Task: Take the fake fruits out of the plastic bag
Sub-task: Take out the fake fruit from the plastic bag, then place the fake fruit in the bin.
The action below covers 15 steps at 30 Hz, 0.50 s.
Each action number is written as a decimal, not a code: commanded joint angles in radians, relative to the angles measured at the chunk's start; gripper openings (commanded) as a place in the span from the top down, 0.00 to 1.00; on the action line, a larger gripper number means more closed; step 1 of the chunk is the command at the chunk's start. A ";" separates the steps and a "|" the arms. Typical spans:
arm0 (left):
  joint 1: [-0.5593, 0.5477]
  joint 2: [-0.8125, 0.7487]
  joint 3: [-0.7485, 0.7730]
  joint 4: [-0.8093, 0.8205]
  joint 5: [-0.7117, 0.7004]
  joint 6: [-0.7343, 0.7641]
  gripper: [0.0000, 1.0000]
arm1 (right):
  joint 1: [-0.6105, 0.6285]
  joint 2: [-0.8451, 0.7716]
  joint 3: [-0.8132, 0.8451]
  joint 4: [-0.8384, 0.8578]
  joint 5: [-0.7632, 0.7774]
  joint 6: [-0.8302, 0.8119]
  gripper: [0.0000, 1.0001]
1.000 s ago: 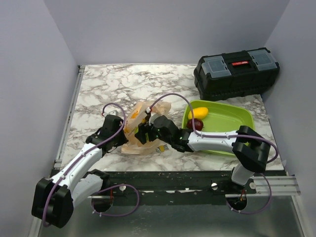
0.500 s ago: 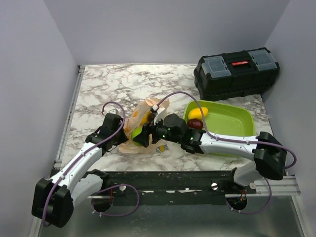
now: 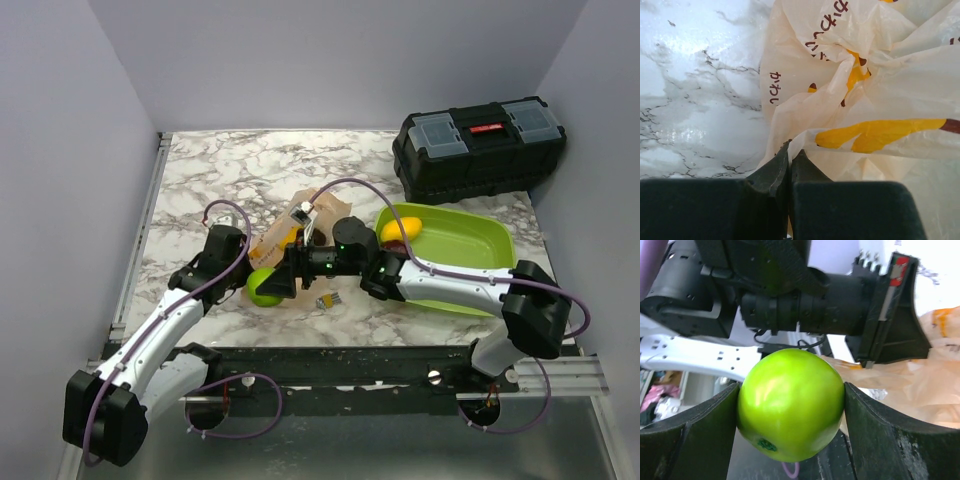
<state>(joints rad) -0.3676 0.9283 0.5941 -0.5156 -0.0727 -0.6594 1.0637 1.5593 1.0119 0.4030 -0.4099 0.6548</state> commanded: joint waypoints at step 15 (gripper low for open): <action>0.006 -0.012 0.039 -0.032 -0.090 0.050 0.99 | -0.010 -0.335 0.031 -0.305 0.616 -0.329 0.96</action>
<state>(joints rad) -0.3676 0.9276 0.6125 -0.5209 -0.1089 -0.6342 1.0584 1.3056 1.0321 0.2077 -0.1448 0.4667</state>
